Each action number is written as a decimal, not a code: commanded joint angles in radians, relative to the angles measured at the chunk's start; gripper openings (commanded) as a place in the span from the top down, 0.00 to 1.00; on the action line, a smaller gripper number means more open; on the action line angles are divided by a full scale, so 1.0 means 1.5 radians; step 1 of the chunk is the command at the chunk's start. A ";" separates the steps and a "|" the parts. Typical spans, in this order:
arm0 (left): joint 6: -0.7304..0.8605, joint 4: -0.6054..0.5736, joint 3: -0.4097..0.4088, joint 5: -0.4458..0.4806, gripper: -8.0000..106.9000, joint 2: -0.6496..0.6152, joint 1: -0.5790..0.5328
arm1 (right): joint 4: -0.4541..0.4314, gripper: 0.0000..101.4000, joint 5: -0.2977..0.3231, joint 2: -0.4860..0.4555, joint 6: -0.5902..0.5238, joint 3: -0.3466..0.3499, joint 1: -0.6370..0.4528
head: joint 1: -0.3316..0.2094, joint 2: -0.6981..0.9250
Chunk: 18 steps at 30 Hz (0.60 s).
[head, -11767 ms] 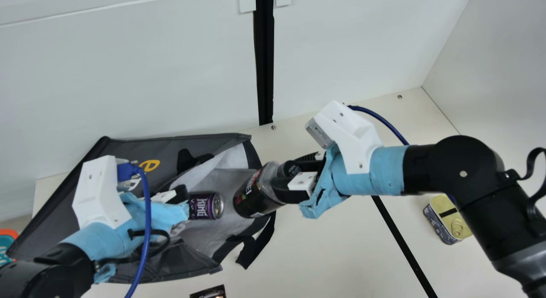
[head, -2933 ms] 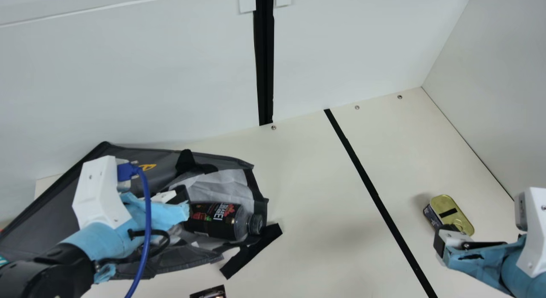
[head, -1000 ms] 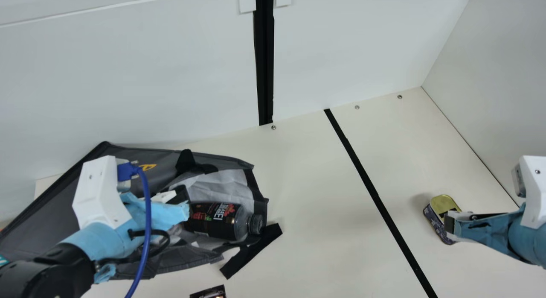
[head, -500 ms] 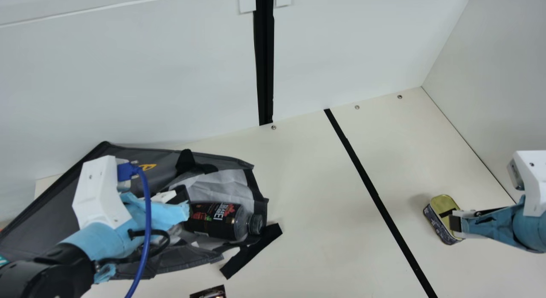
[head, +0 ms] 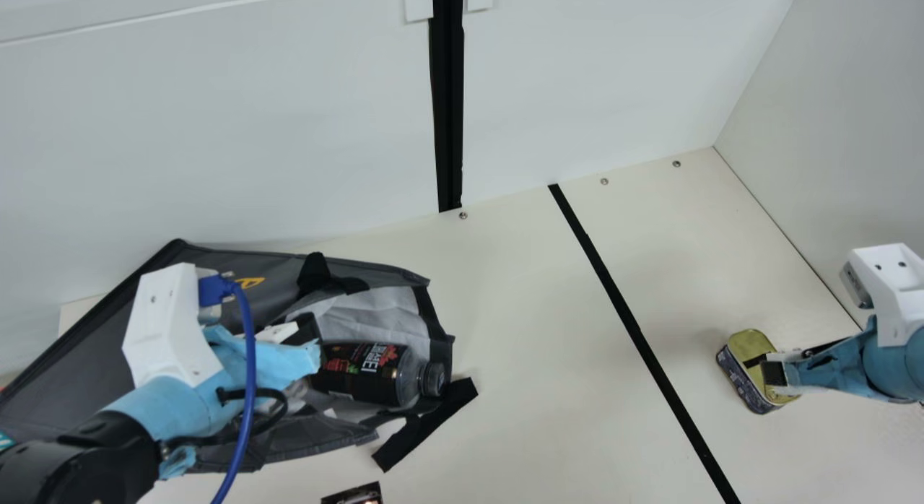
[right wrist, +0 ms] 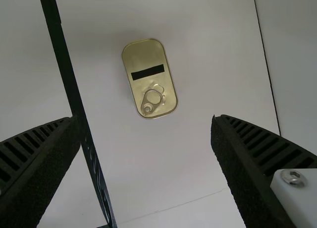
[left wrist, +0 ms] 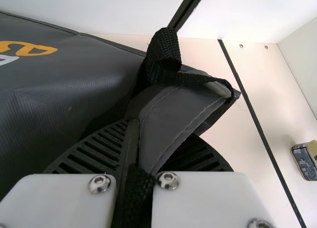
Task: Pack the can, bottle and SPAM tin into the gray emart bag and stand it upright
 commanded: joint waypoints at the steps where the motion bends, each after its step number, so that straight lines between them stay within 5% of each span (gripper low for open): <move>1: 0.000 0.000 0.000 0.000 1.00 0.000 0.000 | 0.004 0.06 0.000 0.013 -0.017 -0.001 0.000 | -0.015 -0.002; 18: 0.000 0.000 0.000 0.000 1.00 0.000 0.000 | 0.047 0.06 -0.023 0.116 -0.124 -0.004 -0.018 | -0.015 -0.002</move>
